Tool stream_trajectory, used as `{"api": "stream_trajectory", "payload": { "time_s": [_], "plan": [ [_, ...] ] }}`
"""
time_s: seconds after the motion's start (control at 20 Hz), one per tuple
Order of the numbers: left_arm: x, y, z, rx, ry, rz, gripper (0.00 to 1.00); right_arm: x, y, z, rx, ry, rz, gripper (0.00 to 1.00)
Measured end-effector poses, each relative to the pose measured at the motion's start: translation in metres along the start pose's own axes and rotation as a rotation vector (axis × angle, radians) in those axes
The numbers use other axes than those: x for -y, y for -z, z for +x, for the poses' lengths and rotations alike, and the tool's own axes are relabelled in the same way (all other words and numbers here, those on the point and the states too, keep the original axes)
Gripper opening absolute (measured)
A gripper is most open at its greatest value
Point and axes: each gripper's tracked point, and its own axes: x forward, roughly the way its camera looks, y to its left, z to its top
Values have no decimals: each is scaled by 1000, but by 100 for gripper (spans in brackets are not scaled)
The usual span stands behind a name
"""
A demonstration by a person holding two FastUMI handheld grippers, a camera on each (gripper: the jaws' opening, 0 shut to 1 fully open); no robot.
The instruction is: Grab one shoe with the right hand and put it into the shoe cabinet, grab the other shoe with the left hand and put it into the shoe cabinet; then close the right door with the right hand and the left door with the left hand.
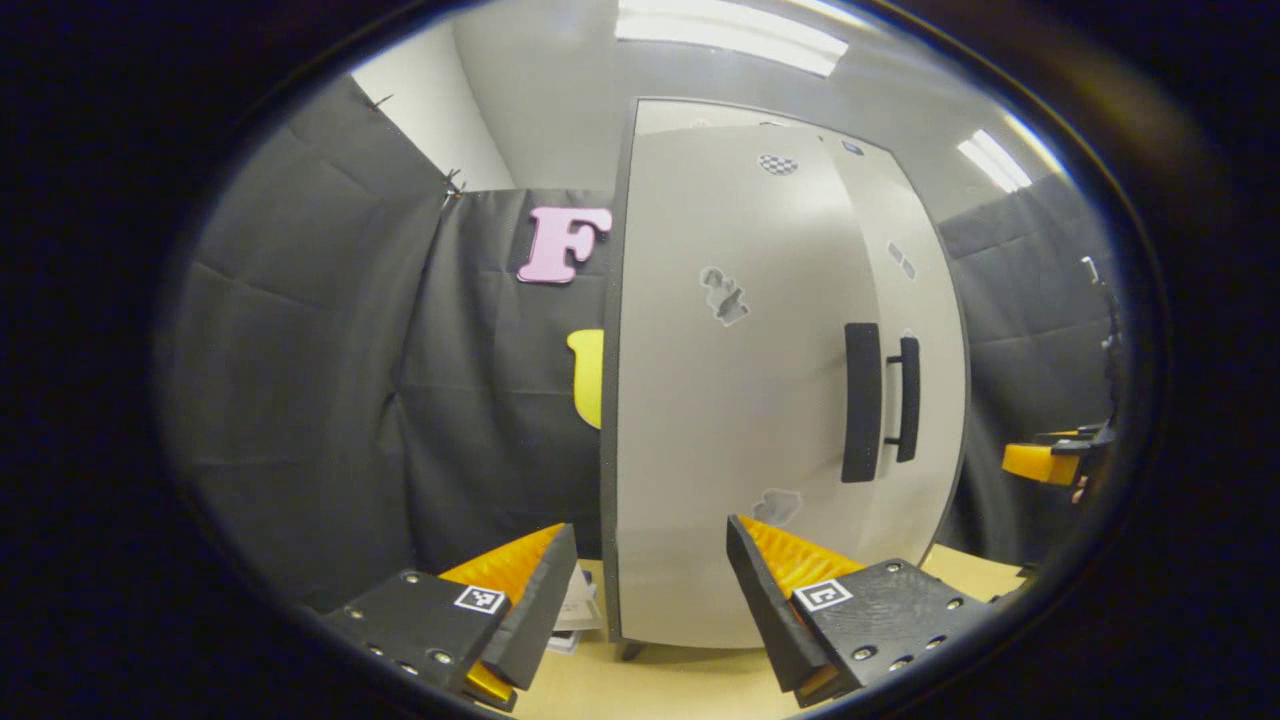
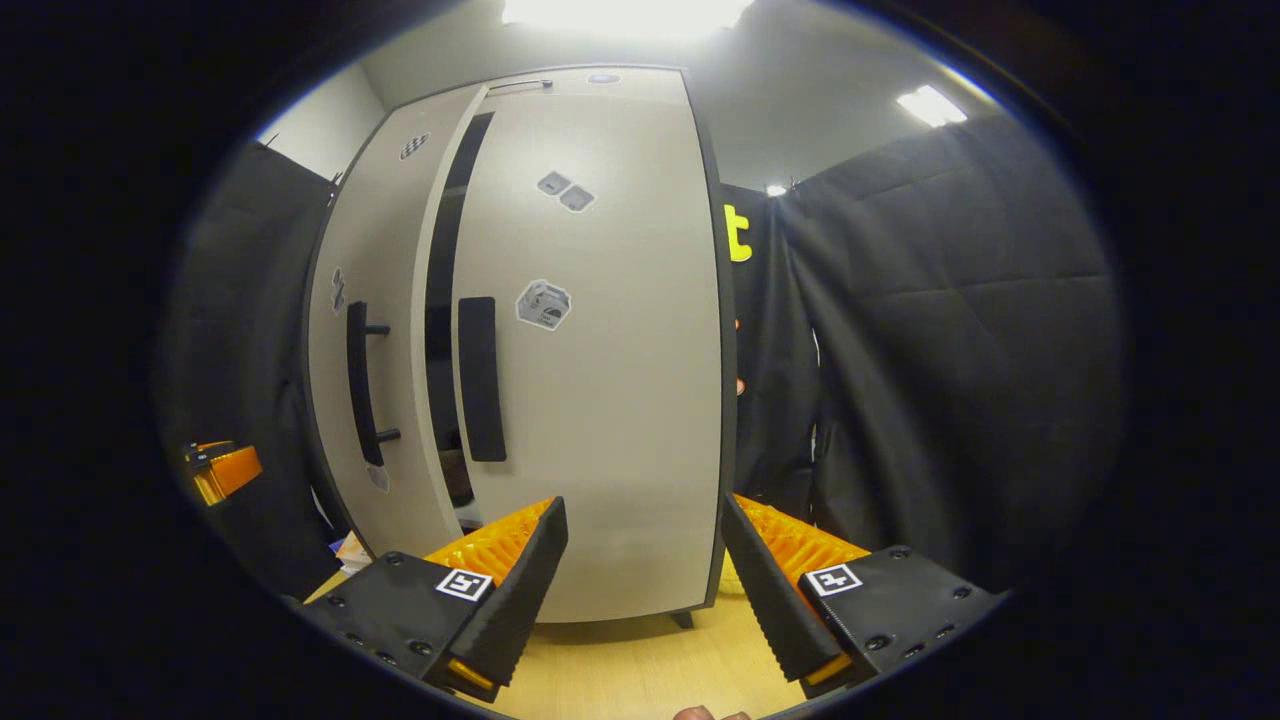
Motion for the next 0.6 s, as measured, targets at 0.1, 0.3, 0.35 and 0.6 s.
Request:
{"api": "stream_trajectory", "payload": {
  "time_s": [0.1,0.3,0.35,0.6],
  "plan": [
    [4,1,1,8,22,-16,88,4,-1,-1,0,20,-34,98],
    [11,5,5,-7,58,-35,88,6,5,1,-57,29,-76,98],
    [11,6,7,-10,59,-30,88,7,8,3,-78,36,-91,98],
    [11,15,14,-44,64,-42,88,10,6,12,-116,27,-70,98]
  ]
}}
